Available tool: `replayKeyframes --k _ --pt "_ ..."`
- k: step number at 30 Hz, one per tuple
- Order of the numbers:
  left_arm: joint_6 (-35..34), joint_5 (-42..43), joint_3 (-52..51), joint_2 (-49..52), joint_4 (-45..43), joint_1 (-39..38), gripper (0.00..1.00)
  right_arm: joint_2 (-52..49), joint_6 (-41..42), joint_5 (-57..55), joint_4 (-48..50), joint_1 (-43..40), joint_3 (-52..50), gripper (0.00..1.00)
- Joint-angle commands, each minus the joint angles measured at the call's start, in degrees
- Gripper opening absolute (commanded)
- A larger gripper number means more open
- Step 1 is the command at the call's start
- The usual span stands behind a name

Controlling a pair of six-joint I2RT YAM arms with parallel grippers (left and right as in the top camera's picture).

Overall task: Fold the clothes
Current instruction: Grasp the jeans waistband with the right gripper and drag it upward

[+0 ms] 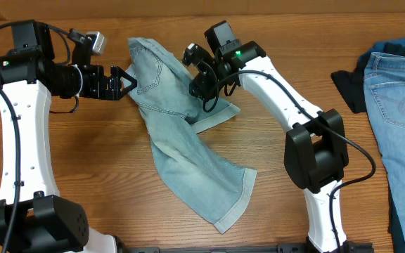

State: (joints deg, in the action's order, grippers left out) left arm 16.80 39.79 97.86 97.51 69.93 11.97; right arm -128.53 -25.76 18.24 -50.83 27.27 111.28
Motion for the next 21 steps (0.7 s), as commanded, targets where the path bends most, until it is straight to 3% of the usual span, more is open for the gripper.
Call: replayKeyframes --k 1,2,5,9,15,21 --pt "-1.01 -0.39 0.55 -0.02 -0.39 -0.42 1.0 -0.83 -0.24 0.72 3.1 -0.04 -2.45 0.53" --pt "-0.98 -0.39 0.55 -0.02 -0.39 -0.42 1.0 -0.83 -0.24 0.72 3.69 -0.04 -2.47 0.45" --pt "-1.01 -0.39 0.55 -0.02 -0.37 -0.42 1.0 -0.7 1.77 -0.04 3.93 -0.24 -1.29 0.04" --pt "-0.98 -0.37 0.55 -0.02 -0.35 -0.42 1.0 2.64 3.74 -1.92 -1.07 -1.7 1.6 0.04" --pt "-0.98 -0.35 0.55 -0.02 -0.35 -0.42 1.0 11.08 6.49 -14.75 -9.84 -2.27 2.93 0.04" --pt "-0.98 -0.35 0.55 -0.02 -0.35 -0.42 1.0 12.68 6.51 -17.53 -11.08 -4.0 2.82 0.04"
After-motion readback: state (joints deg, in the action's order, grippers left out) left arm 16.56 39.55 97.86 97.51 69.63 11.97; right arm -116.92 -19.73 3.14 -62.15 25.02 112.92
